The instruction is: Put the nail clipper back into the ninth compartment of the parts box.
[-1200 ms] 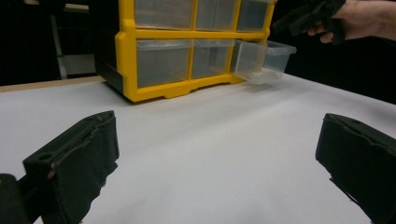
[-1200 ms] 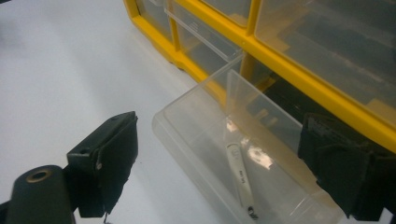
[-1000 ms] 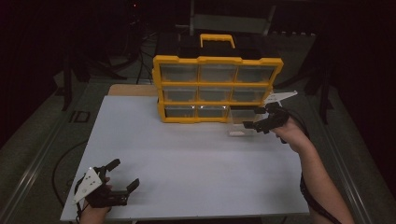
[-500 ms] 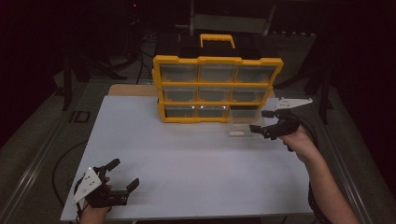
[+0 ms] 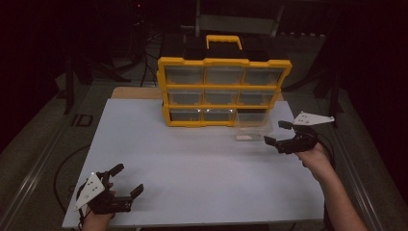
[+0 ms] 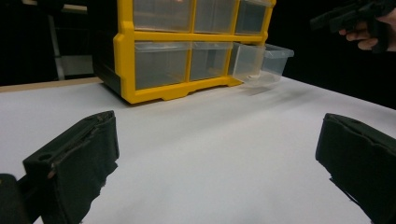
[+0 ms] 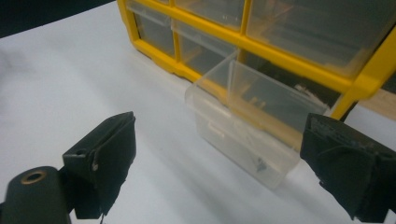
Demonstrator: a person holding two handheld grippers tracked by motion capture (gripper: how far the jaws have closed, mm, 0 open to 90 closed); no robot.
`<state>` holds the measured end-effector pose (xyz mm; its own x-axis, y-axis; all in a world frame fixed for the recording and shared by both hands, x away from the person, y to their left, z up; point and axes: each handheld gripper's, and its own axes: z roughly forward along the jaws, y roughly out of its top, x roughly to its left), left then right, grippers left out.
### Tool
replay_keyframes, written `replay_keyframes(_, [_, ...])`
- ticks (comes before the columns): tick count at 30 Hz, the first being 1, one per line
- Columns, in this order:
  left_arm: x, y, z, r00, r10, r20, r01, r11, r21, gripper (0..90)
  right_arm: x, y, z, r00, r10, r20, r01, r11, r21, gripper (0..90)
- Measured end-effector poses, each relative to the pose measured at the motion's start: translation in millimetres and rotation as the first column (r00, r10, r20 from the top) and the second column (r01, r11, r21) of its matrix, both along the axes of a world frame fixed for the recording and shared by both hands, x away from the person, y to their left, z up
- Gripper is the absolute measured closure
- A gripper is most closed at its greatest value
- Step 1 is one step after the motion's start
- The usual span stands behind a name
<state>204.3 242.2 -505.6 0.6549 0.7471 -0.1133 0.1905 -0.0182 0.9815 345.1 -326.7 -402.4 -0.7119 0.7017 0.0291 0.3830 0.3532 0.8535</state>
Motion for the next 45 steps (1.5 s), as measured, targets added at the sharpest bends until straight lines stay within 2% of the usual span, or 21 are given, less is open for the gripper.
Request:
replay_keyframes(8, [0.1,-1.0,-0.2,1.0,0.0,-0.001,0.0,1.0,0.001,0.5,-20.5,-9.7,-17.8,0.9998,-0.016,0.012,0.016,0.999,0.039,10.8])
replay_keyframes(13, [0.3,-1.2,-0.3,1.0,0.0,-0.001,0.0,1.0,0.001,0.5,-31.8,-12.8,-31.2,0.9995,-0.025,0.018,0.024,0.999,0.042,10.8])
replay_keyframes(21, [0.4,-0.6,-0.5,1.0,0.0,-0.001,0.0,1.0,0.001,0.5,-44.6,-17.0,-53.3,0.9982,-0.049,0.034,0.047,0.997,0.061,10.8])
replay_keyframes(28, [0.4,-0.5,-0.3,1.0,0.0,-0.001,0.0,1.0,-0.001,0.5,-53.7,-19.5,-66.4,0.9955,-0.076,0.057,0.072,0.994,0.077,10.8])
replay_keyframes(32, [0.5,-0.2,-0.5,1.0,-0.001,-0.002,0.001,1.0,-0.002,0.5,-56.9,-19.0,-74.3,0.9951,-0.082,0.054,0.079,0.995,0.06,10.8])
replay_keyframes(38, [0.3,0.2,-0.3,1.0,0.0,-0.002,0.0,1.0,-0.002,0.5,-65.8,-14.9,-83.7,0.9908,-0.12,0.063,0.118,0.993,0.026,10.8])
replay_keyframes(42, [0.4,0.2,-0.4,1.0,-0.001,-0.002,0.001,1.0,-0.002,0.5,-72.6,-12.1,-90.5,0.9827,-0.172,0.068,0.172,0.985,0.007,10.8])
replay_keyframes(45, [0.3,-0.1,-0.3,1.0,-0.001,-0.002,0.001,1.0,-0.003,0.5,-75.5,-10.9,-94.9,0.9737,-0.217,0.068,0.219,0.976,-0.01,10.8])
